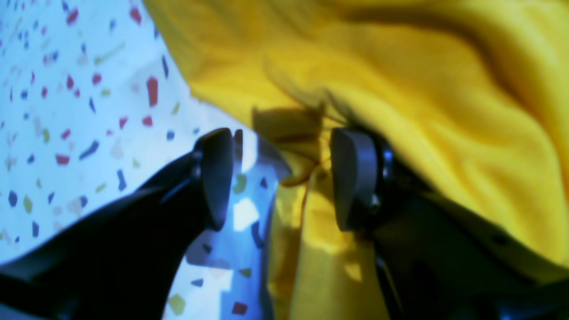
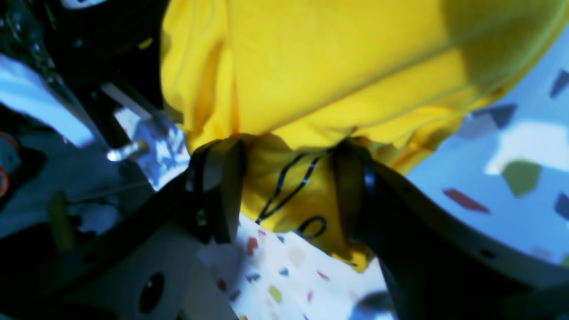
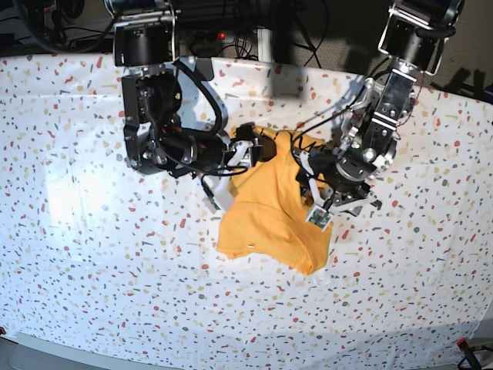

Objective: Fold the T-shirt properly
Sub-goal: 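Lay the bundle flat and open both grippers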

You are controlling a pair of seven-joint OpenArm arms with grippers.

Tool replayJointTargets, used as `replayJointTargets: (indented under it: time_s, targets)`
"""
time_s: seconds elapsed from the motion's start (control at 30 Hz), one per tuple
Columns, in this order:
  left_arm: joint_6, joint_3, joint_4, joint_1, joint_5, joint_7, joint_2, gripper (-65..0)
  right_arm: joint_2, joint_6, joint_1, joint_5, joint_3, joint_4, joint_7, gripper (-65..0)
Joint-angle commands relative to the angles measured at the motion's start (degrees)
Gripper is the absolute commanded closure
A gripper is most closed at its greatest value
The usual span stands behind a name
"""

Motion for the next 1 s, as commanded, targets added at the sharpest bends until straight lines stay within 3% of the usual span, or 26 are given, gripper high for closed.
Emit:
replayJointTargets:
  time_s: [0.0, 0.13, 0.3, 0.43, 0.77, 0.87, 0.97]
  targets:
    - [-0.2, 0.0, 0.9, -1.0, -0.2, -0.2, -0.2, -34.2, -0.1, 0.5, 0.9, -1.2, -0.1, 1.6, 0.0, -32.7]
    - [-0.2, 0.0, 0.9, -1.0, -0.2, 1.6, -1.2, -34.2, -0.1, 0.4, 1.4, -5.7, -0.1, 2.3, 0.9, -32.7]
    - [-0.2, 0.0, 1.2, -1.6, 0.7, 2.3, -1.2, -34.2, -0.1, 0.9, 1.5, -5.5, -0.1, 2.5, 0.9, -32.7]
    - [-0.2, 0.0, 3.1, -2.9, 0.7, 6.7, -1.1, -34.2, 0.0, 0.9, 2.0, -5.5, -0.1, 4.9, 0.3, -32.7]
    - [-0.2, 0.0, 15.7, -3.0, 1.0, 12.9, -1.2, -34.2, 0.6, 0.9, 2.3, -5.8, -0.1, 16.8, -0.3, -32.7]
    - [-0.2, 0.0, 19.9, -2.8, 5.7, 17.6, -1.3, -34.2, 0.6, 0.9, 2.2, -8.2, -0.1, 20.9, -0.4, -32.7]
    - [2.8, -0.1, 24.3, -1.8, 6.0, 20.7, -4.2, -34.2, 1.9, 0.8, 1.4, -10.1, -0.1, 25.5, -0.4, -32.7]
